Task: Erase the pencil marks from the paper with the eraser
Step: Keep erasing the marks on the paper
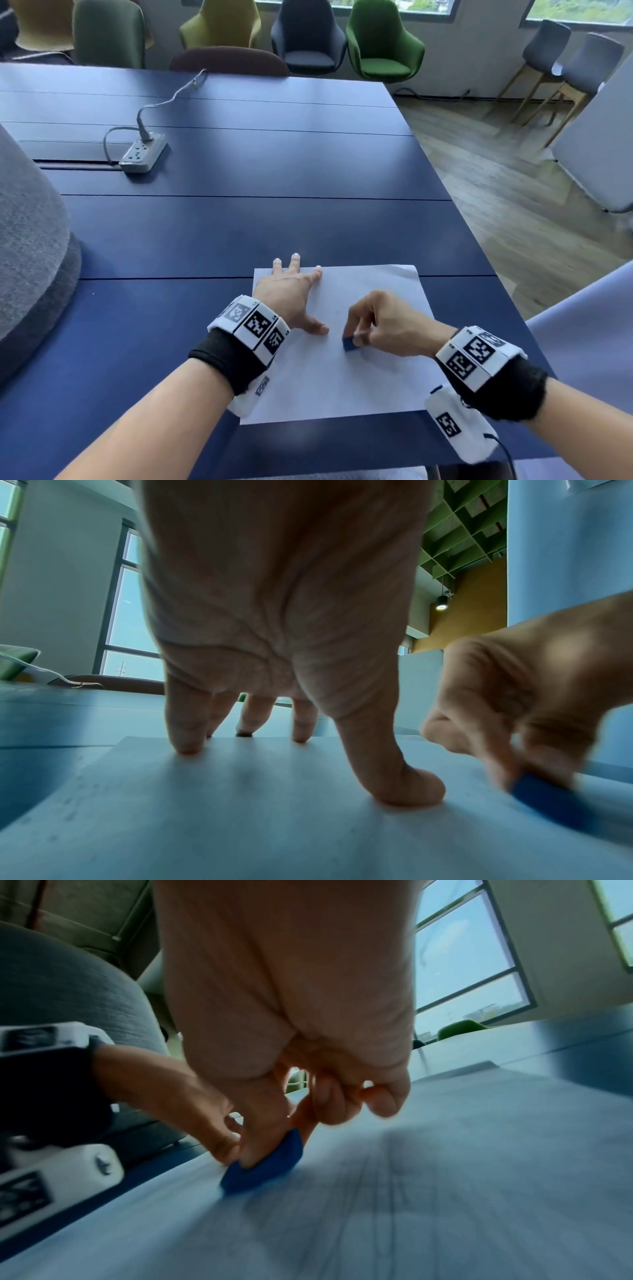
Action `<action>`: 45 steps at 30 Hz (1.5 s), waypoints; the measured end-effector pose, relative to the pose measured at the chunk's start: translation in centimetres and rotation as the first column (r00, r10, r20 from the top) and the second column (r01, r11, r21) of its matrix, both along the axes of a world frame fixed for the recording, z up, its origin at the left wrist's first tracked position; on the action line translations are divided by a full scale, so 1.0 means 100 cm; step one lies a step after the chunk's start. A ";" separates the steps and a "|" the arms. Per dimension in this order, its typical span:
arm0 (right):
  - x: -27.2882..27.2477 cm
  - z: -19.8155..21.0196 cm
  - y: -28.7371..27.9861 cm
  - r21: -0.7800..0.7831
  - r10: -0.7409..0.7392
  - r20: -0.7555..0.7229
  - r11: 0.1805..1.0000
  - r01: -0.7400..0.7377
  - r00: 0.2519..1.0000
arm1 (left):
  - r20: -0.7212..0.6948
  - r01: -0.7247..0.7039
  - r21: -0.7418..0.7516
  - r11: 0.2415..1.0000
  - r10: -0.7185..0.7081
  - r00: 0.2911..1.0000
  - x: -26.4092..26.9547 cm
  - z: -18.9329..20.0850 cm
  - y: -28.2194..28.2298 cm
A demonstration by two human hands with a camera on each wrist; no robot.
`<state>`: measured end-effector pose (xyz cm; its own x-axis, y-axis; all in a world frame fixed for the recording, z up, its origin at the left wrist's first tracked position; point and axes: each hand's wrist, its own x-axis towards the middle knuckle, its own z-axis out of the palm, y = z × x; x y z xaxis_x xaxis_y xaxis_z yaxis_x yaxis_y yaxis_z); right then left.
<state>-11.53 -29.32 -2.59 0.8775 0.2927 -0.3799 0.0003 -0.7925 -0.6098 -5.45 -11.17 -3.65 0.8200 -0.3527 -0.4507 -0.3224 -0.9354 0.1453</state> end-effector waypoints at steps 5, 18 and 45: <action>0.016 0.006 -0.001 -0.005 -0.043 -0.021 0.999 0.043 0.999 | -0.005 0.005 0.008 1.000 -0.005 1.000 0.000 0.000 0.001; 0.029 0.002 -0.008 0.008 -0.098 -0.003 0.995 0.098 0.995 | -0.006 0.010 0.018 1.000 -0.010 1.000 0.000 0.001 0.001; 0.036 0.002 -0.011 0.013 -0.228 0.151 0.973 0.229 0.962 | -0.020 0.008 0.019 1.000 -0.008 1.000 -0.001 0.003 0.000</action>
